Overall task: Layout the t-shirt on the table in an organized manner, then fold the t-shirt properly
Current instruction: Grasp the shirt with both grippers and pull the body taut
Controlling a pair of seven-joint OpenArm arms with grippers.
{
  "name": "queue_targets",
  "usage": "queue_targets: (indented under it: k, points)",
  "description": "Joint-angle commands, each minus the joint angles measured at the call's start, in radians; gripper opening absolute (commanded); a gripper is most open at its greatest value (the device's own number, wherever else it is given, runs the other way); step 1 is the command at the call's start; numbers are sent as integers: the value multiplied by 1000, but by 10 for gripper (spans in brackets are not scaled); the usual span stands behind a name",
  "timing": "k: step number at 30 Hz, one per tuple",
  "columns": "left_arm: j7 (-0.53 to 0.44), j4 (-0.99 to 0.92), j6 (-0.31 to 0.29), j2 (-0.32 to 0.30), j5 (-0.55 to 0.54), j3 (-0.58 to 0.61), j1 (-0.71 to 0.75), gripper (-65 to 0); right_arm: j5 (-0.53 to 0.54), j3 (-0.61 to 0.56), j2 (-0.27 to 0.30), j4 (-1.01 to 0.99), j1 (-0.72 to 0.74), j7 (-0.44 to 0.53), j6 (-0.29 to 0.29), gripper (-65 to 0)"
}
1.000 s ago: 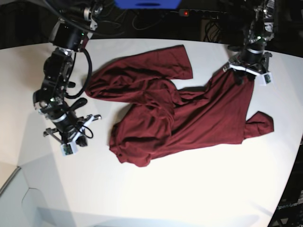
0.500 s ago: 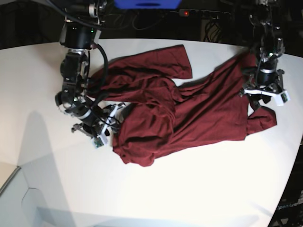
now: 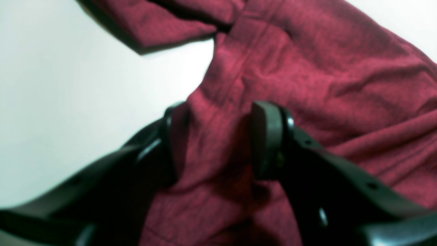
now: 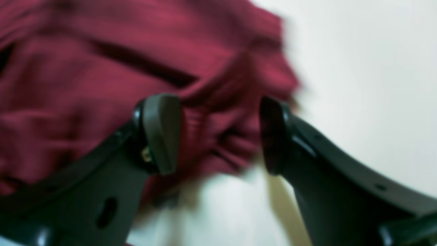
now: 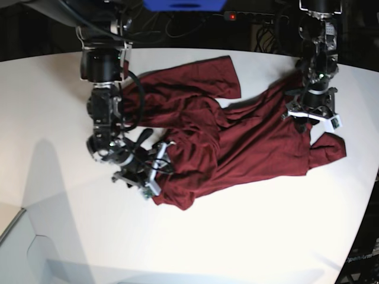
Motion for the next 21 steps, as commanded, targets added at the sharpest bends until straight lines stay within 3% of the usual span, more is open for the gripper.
queue_targets:
  k: [1, 8, 16, 21]
  points:
    - [34, 2, 4, -7, -5, 2, -1, -366, 16, -31, -3, 18, 6, 24, 10, -285]
    - [34, 2, 4, -10, -4, -2, -1, -366, 15, -256, 3, 44, -62, 27, 15, -284]
    - [34, -1, 4, -10, -4, -5, -2, -366, 13, -258, 51, 333, -131, 22, 15, -284]
    - [34, -1, 4, -10, -4, -5, -2, -366, 15, -189, 86, 281, -102, 27, 15, -284]
